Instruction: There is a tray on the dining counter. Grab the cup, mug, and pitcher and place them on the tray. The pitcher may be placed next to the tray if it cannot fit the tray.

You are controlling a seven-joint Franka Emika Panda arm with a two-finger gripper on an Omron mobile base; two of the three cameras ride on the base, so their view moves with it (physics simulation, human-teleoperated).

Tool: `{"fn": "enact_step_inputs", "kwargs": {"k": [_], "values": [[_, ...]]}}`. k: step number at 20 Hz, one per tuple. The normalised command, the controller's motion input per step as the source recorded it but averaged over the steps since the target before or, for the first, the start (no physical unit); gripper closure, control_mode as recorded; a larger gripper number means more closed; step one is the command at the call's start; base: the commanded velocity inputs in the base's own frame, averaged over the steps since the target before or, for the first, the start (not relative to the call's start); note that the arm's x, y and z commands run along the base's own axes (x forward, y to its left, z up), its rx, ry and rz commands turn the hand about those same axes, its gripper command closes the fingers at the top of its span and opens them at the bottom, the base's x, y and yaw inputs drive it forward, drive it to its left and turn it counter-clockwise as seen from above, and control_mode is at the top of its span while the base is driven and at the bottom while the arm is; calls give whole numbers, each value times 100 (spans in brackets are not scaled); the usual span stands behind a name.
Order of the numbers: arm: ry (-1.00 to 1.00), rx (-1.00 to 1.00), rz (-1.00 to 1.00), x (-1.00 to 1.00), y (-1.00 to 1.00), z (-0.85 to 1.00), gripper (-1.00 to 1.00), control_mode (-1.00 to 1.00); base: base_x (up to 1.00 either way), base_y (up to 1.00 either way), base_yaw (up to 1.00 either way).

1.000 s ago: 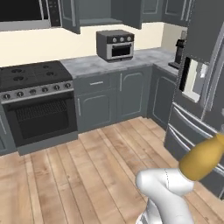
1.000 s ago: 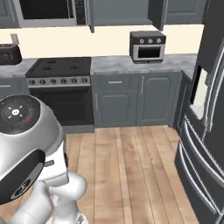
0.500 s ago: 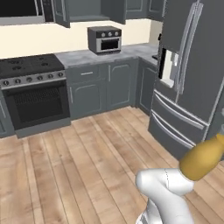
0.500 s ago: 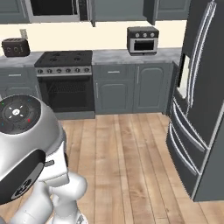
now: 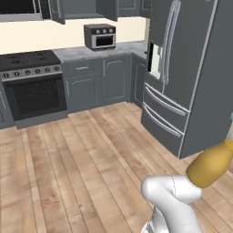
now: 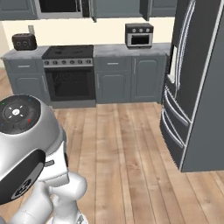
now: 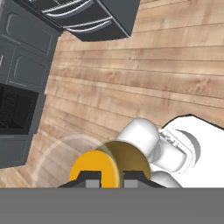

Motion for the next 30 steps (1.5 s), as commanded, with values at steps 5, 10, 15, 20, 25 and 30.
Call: {"fn": "enact_step_inputs", "kwargs": {"k": [5,10,15,20,25,30], "values": [[0,0,0,0,0,0,100,100,-100,-26,1],[0,0,0,0,0,0,100,100,-100,-36,1],[0,0,0,0,0,0,100,100,-100,-44,13],[0,0,0,0,0,0,100,100,-100,-40,40],[0,0,0,0,0,0,100,100,-100,-46,39],[0,0,0,0,0,0,100,100,-100,-49,28]]}}
